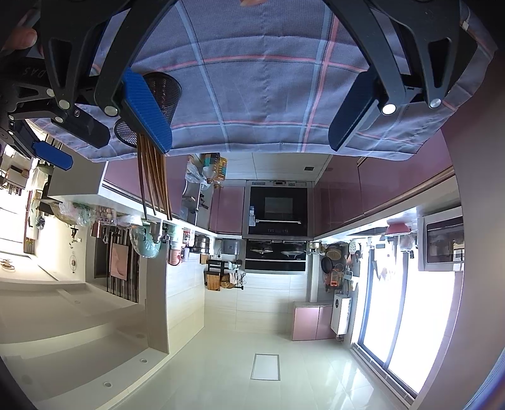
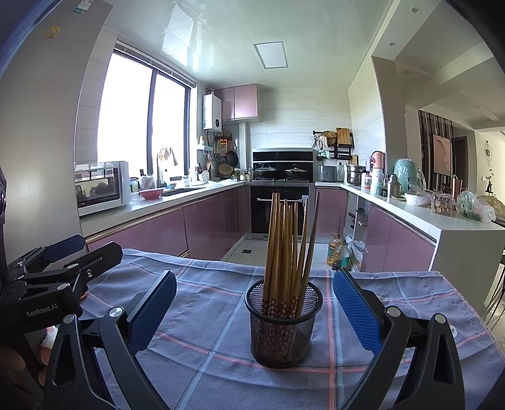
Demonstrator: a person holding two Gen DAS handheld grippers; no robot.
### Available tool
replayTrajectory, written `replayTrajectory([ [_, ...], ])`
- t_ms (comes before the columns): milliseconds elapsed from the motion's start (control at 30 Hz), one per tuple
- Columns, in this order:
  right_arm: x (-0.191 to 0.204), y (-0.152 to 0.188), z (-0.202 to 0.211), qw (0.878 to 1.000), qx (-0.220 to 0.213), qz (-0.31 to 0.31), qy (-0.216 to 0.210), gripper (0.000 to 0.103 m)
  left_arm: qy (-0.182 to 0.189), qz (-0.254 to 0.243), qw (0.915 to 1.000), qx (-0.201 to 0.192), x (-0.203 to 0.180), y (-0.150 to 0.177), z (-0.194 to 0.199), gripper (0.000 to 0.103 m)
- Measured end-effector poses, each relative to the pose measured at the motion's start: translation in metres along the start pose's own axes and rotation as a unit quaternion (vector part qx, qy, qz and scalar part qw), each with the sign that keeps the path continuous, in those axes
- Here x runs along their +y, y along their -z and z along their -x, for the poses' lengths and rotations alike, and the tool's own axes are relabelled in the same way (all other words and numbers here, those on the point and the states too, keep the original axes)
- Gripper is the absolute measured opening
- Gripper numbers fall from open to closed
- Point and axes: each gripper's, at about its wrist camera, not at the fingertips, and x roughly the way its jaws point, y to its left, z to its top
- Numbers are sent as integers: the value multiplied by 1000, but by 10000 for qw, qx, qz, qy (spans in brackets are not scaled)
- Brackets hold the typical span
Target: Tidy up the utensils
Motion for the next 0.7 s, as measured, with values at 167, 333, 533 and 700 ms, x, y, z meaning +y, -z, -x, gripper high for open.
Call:
replayTrajectory([
  [167, -1, -1, 1, 10000, -12, -8, 11, 96, 9, 1, 10000, 10, 0, 0, 0, 98],
  [333, -1, -1, 1, 10000, 11, -38, 5, 96, 2, 15, 10000, 6, 1, 0, 1, 98],
  [533, -3, 0, 0, 10000, 25, -80, -1, 96, -52, -19, 10000, 1, -2, 1, 1, 97],
  [700, -4, 2, -2, 9999, 70, -95, 1, 96, -17, -60, 10000, 47, -3, 4, -2, 97],
])
